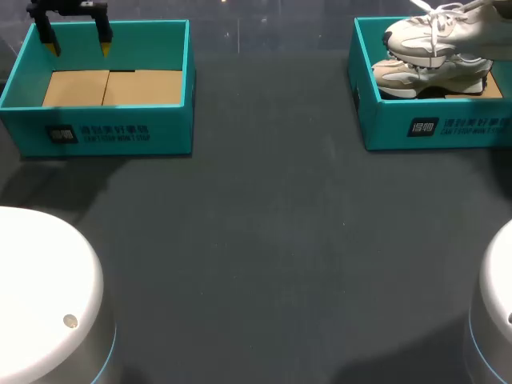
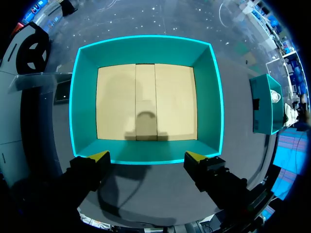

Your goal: Take the shoe out of the shoebox, open the shoe tongue, remove and reinsert the insole, then place the shoe into the shoebox

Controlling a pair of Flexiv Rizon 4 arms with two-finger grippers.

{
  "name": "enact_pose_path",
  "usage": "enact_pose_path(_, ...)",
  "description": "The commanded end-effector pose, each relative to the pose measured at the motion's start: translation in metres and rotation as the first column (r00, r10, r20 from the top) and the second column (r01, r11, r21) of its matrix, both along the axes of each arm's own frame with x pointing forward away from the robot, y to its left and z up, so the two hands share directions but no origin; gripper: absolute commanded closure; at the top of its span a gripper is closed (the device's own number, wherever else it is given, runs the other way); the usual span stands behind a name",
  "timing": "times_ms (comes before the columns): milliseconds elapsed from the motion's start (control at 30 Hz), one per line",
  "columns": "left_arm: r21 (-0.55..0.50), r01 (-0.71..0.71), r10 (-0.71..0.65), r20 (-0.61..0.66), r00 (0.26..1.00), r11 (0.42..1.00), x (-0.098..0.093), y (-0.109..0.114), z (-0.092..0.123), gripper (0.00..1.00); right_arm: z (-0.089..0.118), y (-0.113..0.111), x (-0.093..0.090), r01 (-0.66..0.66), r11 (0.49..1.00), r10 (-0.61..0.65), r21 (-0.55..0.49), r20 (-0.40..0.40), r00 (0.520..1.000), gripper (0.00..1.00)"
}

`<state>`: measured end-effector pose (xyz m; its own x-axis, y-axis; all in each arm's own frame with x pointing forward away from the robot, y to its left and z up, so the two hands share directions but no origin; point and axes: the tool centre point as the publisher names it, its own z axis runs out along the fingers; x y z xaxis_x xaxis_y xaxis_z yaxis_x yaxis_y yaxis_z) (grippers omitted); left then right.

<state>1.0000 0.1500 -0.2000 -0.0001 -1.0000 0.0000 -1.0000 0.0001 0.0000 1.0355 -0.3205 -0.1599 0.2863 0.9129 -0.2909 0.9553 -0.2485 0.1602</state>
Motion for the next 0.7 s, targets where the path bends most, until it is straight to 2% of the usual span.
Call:
enact_pose_path(33,0.0,0.0,0.0,0.0,1.0,1.0,0.0,0.0,0.0,0.0,0.024,0.012,-0.022,-0.005,1.0,0.005,-0.016,0.028,1.0,1.0)
enact_pose_path(333,0.0,0.0,0.0,0.0,1.0,1.0,0.0,0.0,0.0,0.0,0.046,0.045,-0.059,-0.015,1.0,0.016,-0.02,0.058,0.998,1.0)
enact_pose_path(700,0.0,0.0,0.0,0.0,1.0,1.0,0.0,0.0,0.0,0.0,0.05,0.086,-0.104,0.011,0.999,-0.008,-0.036,0.074,0.997,1.0)
